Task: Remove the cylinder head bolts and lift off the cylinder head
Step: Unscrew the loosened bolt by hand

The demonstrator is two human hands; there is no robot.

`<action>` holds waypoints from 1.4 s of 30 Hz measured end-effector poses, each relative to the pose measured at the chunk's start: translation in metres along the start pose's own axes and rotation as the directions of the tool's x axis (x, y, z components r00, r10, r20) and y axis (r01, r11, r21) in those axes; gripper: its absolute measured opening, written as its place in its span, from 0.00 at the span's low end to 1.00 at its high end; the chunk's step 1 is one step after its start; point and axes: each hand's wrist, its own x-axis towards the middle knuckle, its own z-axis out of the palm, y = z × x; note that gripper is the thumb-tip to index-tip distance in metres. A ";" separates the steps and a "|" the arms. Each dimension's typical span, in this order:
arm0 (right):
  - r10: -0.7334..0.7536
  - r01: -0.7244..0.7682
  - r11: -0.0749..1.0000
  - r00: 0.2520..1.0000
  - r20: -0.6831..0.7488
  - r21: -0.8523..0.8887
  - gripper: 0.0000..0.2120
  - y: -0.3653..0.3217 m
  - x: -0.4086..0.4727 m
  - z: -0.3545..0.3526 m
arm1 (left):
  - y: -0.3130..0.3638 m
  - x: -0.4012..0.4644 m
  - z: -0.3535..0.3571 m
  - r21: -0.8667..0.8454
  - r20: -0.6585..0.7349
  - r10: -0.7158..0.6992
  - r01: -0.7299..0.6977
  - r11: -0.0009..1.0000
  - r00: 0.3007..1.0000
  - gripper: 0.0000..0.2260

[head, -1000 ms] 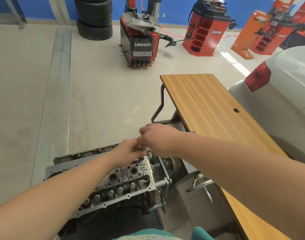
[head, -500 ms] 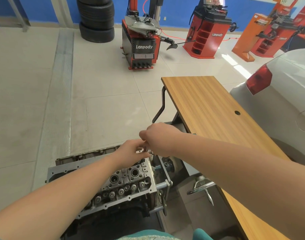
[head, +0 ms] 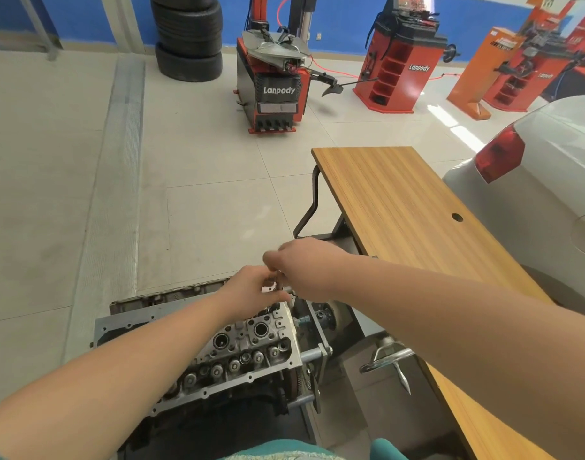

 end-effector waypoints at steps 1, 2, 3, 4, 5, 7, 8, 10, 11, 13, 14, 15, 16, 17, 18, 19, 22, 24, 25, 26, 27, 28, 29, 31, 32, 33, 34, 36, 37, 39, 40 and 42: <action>-0.094 0.094 0.995 0.996 0.009 -0.028 0.13 0.003 -0.001 0.000 | 0.000 -0.002 -0.002 0.030 0.045 0.017 -0.018 0.999 0.999 0.07; -0.156 0.157 0.987 0.988 0.011 -0.046 0.16 0.006 -0.003 -0.001 | -0.001 -0.003 -0.003 0.064 0.076 0.033 -0.038 0.997 0.997 0.13; -0.180 0.180 0.983 0.984 -0.002 -0.035 0.17 0.006 -0.005 -0.001 | 0.001 -0.004 -0.005 0.087 0.085 0.045 -0.052 0.995 0.995 0.20; -0.157 0.157 0.988 0.987 -0.014 0.004 0.17 0.007 -0.006 -0.001 | 0.000 -0.003 -0.005 0.103 0.071 0.047 -0.054 0.993 0.996 0.23; -0.097 0.099 0.993 0.995 -0.036 0.063 0.17 0.007 -0.007 0.000 | 0.000 -0.002 -0.005 0.111 0.045 0.045 -0.050 0.993 0.998 0.22; 0.087 -0.079 0.986 0.995 -0.051 0.148 0.19 0.003 -0.006 -0.002 | 0.001 -0.001 -0.003 0.055 -0.049 0.004 -0.002 0.998 0.999 0.13; 0.165 -0.158 0.978 0.985 -0.045 0.136 0.20 0.000 -0.003 -0.002 | 0.001 0.000 0.000 0.020 -0.093 -0.026 0.028 0.999 0.995 0.10; 0.233 -0.231 0.971 0.972 -0.040 0.058 0.18 -0.001 0.004 0.002 | 0.003 0.000 0.004 0.020 -0.132 -0.030 0.033 0.999 0.991 0.12; 0.224 -0.222 0.974 0.974 -0.040 0.042 0.15 -0.001 0.005 0.004 | 0.004 0.000 0.006 0.023 -0.137 -0.020 0.024 0.999 0.990 0.12; 0.131 -0.129 0.991 0.990 -0.051 0.038 0.07 0.001 0.003 0.006 | 0.003 0.000 0.006 0.012 -0.099 0.001 0.000 1.000 0.995 0.09; 0.063 -0.063 0.998 0.997 -0.051 0.010 0.04 0.003 0.001 0.006 | 0.001 0.000 0.005 0.022 -0.054 0.026 -0.024 0.999 0.998 0.11; -0.012 0.011 0.999 0.999 -0.046 -0.030 0.05 0.005 -0.001 0.006 | 0.001 -0.001 0.003 0.057 -0.005 0.049 -0.049 0.997 0.999 0.13; -0.093 0.090 0.994 0.995 -0.044 -0.066 0.08 0.008 -0.002 0.007 | -0.001 -0.002 0.002 0.085 0.031 0.054 -0.057 0.995 0.998 0.16; -0.156 0.152 0.984 0.987 -0.044 -0.093 0.12 0.011 -0.003 0.007 | 0.000 -0.002 0.000 0.105 0.043 0.050 -0.055 0.993 0.998 0.18; -0.200 0.194 0.975 0.979 -0.045 -0.107 0.16 0.013 -0.003 0.007 | -0.002 -0.002 0.000 0.116 0.027 0.040 -0.043 0.992 0.999 0.18; -0.216 0.211 0.973 0.975 -0.050 -0.099 0.20 0.014 -0.005 0.006 | -0.002 -0.002 0.000 0.125 -0.006 0.027 -0.026 0.992 1.000 0.16; -0.037 0.047 0.994 0.994 -0.102 0.094 0.26 0.010 -0.007 0.003 | -0.006 -0.003 0.006 0.023 -0.148 -0.051 0.055 0.998 0.988 0.08; 0.158 -0.143 0.977 0.984 -0.087 0.155 0.23 0.001 -0.001 0.000 | -0.005 -0.001 0.008 -0.023 -0.193 -0.068 0.065 0.998 0.979 0.08; 0.219 -0.210 0.970 0.973 -0.067 0.120 0.20 -0.001 0.004 0.001 | -0.003 0.000 0.008 -0.026 -0.189 -0.053 0.049 0.998 0.980 0.08; 0.245 -0.241 0.968 0.968 -0.050 0.075 0.17 -0.003 0.008 0.003 | -0.003 0.001 0.007 -0.016 -0.171 -0.030 0.027 0.999 0.985 0.10; 0.238 -0.236 0.971 0.970 -0.046 0.044 0.12 -0.005 0.009 0.004 | -0.002 0.001 0.006 -0.009 -0.140 -0.010 0.009 1.000 0.990 0.11; 0.204 -0.203 0.979 0.978 -0.043 0.025 0.07 -0.005 0.009 0.005 | -0.003 0.001 0.005 -0.014 -0.101 0.006 -0.007 1.000 0.995 0.10; 0.148 -0.148 0.989 0.988 -0.042 0.024 0.05 -0.003 0.007 0.005 | -0.003 -0.001 0.003 -0.029 -0.059 0.016 -0.018 0.999 0.998 0.08; 0.001 0.001 1.000 0.999 -0.046 0.031 0.11 0.004 0.004 0.006 | -0.005 -0.005 0.000 -0.048 -0.002 0.023 -0.023 0.999 1.000 0.08; -0.051 0.054 0.997 0.997 -0.061 0.050 0.13 0.008 0.002 0.005 | -0.007 -0.006 0.000 -0.031 -0.002 0.029 -0.029 0.999 1.000 0.10; -0.080 0.086 0.994 0.994 -0.075 0.069 0.13 0.009 0.001 0.003 | -0.008 -0.006 0.000 -0.004 -0.015 0.035 -0.035 0.999 0.999 0.12; -0.092 0.099 0.992 0.992 -0.085 0.084 0.13 0.011 -0.001 0.002 | -0.008 -0.006 0.002 0.012 -0.042 0.027 -0.027 1.000 0.999 0.12; -0.043 0.055 0.991 0.995 -0.094 0.119 0.14 0.010 -0.002 0.001 | -0.007 -0.007 0.006 -0.005 -0.112 -0.006 0.005 1.000 0.994 0.11; 0.021 -0.009 0.991 0.996 -0.084 0.132 0.17 0.007 -0.003 0.000 | -0.005 -0.007 0.007 -0.029 -0.146 -0.029 0.025 0.999 0.989 0.09; 0.156 -0.149 0.984 0.986 -0.061 0.100 0.20 0.002 0.001 0.000 | -0.003 -0.006 0.010 -0.068 -0.183 -0.050 0.038 0.997 0.982 0.07; 0.188 -0.186 0.981 0.981 -0.049 0.051 0.20 -0.001 0.004 0.002 | -0.004 -0.005 0.011 -0.064 -0.187 -0.039 0.027 0.998 0.982 0.08; 0.186 -0.186 0.983 0.982 -0.035 0.003 0.13 -0.004 0.006 0.004 | -0.004 -0.004 0.009 -0.047 -0.176 -0.008 0.000 0.999 0.984 0.08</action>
